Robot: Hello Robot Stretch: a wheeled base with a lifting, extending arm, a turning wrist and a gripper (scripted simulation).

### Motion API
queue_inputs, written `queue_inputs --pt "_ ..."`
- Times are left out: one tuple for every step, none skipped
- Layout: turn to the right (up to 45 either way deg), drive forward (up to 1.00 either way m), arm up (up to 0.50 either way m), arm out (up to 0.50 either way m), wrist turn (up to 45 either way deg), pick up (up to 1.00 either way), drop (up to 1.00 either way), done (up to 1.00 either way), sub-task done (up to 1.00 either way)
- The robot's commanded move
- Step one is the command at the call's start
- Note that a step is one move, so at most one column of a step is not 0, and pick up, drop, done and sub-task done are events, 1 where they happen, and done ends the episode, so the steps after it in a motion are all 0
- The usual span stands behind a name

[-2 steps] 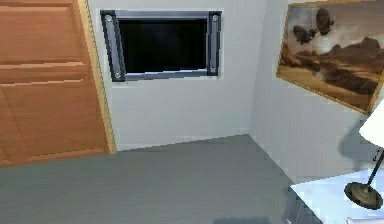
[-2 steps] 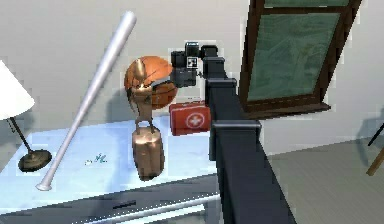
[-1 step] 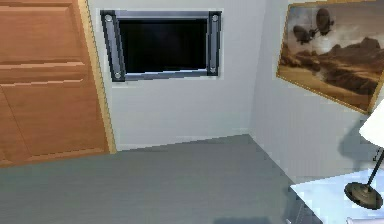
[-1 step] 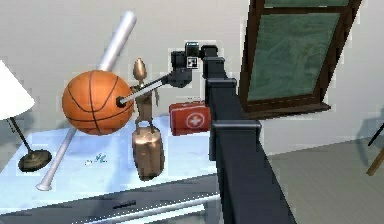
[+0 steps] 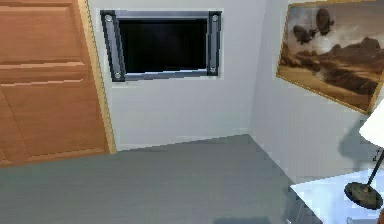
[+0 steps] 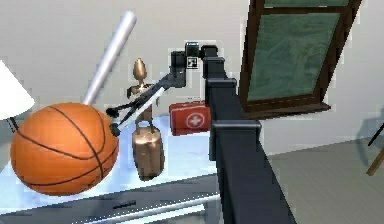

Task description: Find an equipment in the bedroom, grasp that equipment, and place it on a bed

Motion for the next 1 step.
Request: queue_inputs --pt "0.0 0.00 0.00 0.00 -18.0 0.00 0.00 0.00 0.00"
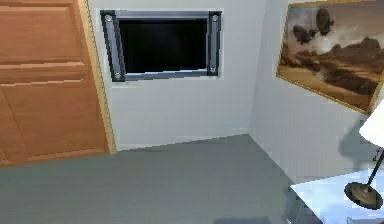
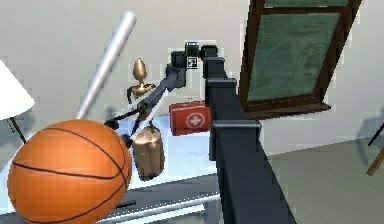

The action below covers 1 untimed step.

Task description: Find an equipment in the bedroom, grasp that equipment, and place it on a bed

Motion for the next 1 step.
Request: queue_inputs --pt "0.0 0.00 0.00 -0.44 0.0 0.00 0.00 0.00 0.00"
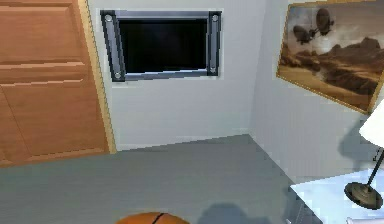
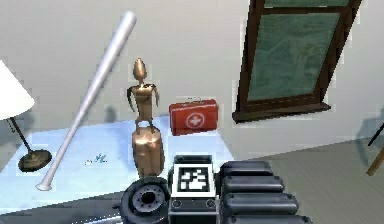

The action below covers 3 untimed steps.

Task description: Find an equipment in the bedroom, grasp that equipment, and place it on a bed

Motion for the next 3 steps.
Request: queue_inputs --pt "45.0 0.00 0.00 0.00 0.0 0.00 0.00 0.00 0.00" --pt "45.0 0.00 0.00 0.00 0.0 0.00 0.00 0.00 0.00" --pt "45.0 0.00 0.00 0.00 0.0 0.00 0.00 0.00 0.00"
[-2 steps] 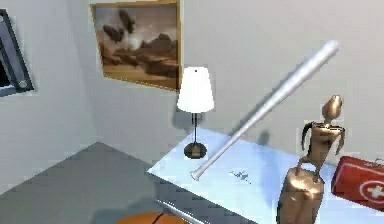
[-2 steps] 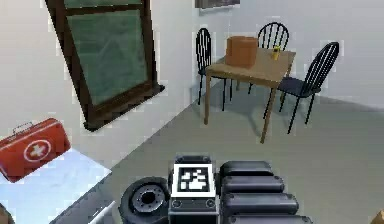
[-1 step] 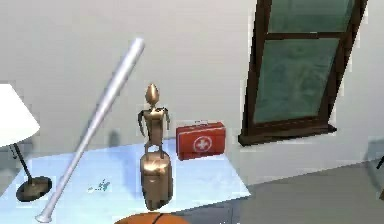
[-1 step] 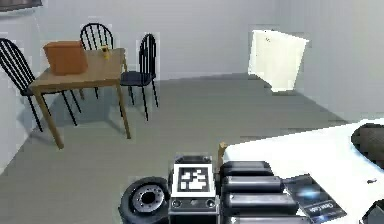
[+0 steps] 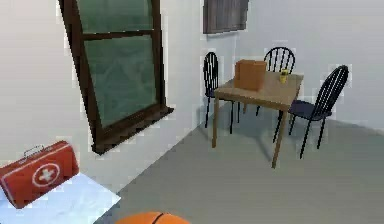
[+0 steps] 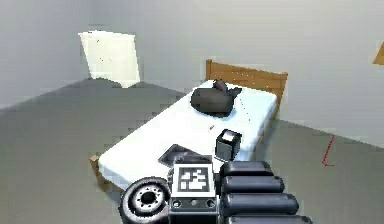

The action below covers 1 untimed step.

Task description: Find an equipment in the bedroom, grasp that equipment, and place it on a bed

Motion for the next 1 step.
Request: queue_inputs --pt "36.0 0.00 0.00 0.00 0.0 0.00 0.00 0.00 0.00"
